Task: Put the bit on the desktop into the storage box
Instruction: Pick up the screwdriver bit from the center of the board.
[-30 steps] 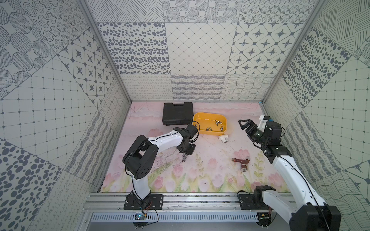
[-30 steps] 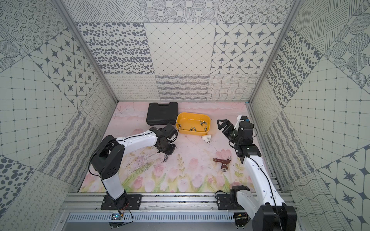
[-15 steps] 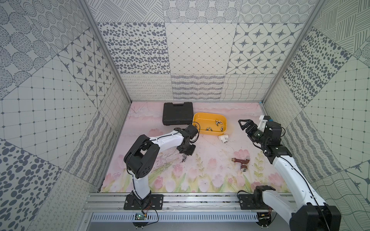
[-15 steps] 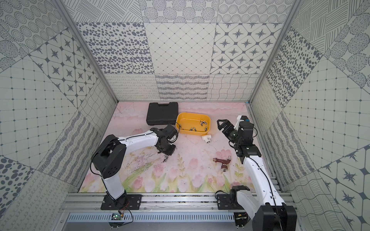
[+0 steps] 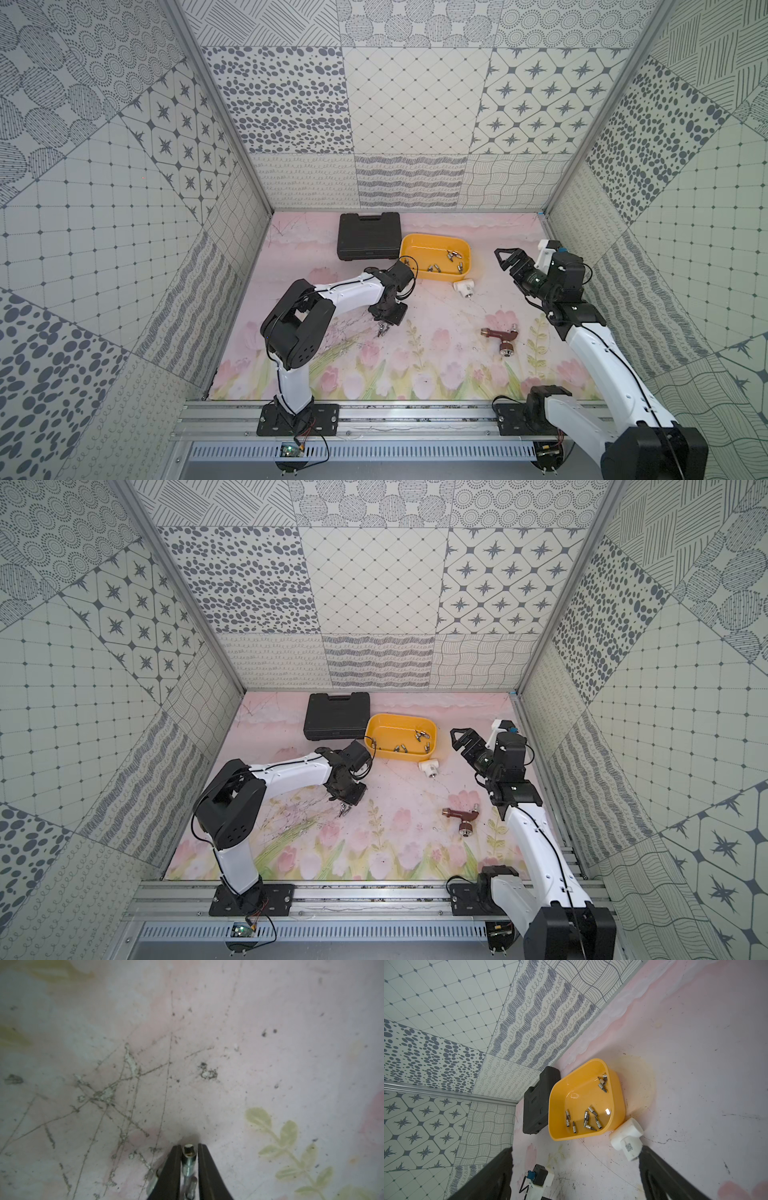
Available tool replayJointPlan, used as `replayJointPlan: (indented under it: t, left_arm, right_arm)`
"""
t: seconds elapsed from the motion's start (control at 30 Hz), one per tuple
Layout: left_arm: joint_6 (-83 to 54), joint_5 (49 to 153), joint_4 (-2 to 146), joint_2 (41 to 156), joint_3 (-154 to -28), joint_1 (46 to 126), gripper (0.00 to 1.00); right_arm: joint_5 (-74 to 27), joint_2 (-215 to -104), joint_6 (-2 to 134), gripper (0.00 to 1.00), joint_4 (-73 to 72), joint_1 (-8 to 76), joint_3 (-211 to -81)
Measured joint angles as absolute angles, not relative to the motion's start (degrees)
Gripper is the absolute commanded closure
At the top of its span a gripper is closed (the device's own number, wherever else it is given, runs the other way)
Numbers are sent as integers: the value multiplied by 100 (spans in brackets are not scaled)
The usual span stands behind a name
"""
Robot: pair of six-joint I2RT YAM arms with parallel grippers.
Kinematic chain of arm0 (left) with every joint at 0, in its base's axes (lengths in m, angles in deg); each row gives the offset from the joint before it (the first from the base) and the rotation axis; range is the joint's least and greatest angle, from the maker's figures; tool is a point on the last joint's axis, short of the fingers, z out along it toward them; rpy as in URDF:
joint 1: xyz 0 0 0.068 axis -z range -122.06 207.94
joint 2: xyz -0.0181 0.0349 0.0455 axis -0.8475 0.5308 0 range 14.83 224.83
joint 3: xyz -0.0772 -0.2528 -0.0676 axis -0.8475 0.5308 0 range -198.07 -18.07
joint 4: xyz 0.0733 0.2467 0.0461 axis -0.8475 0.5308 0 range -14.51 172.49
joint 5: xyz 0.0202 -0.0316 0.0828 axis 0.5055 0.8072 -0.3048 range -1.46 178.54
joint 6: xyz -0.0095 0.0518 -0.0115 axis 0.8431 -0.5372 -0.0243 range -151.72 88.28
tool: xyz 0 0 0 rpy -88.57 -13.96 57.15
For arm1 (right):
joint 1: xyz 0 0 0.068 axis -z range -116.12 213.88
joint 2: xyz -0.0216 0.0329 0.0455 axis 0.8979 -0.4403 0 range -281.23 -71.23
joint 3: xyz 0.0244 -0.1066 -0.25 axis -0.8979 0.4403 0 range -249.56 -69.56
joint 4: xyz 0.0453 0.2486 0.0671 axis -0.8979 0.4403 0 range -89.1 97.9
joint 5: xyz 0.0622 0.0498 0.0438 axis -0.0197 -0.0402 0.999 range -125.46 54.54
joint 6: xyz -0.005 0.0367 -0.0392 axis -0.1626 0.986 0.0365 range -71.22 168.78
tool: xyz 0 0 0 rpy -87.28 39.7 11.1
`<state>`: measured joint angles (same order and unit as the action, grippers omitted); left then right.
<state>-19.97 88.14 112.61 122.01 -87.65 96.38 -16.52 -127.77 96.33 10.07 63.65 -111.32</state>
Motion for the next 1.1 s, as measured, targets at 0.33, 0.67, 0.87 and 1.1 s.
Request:
replayJointPlan:
  t: [0.33,0.67,0.87,1.1]
  left_arm:
    - [-1995,8665,11259,12260,-8765,9727,80]
    - [-1993,8538,11259,12284,-8782,9762,86]
    - [-1993,8549,11268,12253,-8780,9762,87]
    - [-1993,8647,11255,12006,-8778,9762,88]
  right_arm:
    - [-1659,-12777,9633,3,1009,6365,-11064]
    - [-1665,-12766,9633,3,1011,6365,-11023]
    - [-1665,-12750,9633,3,1009,6365,-11016]
    - [-1545,-12750,9583,3,1098,6365,-11016]
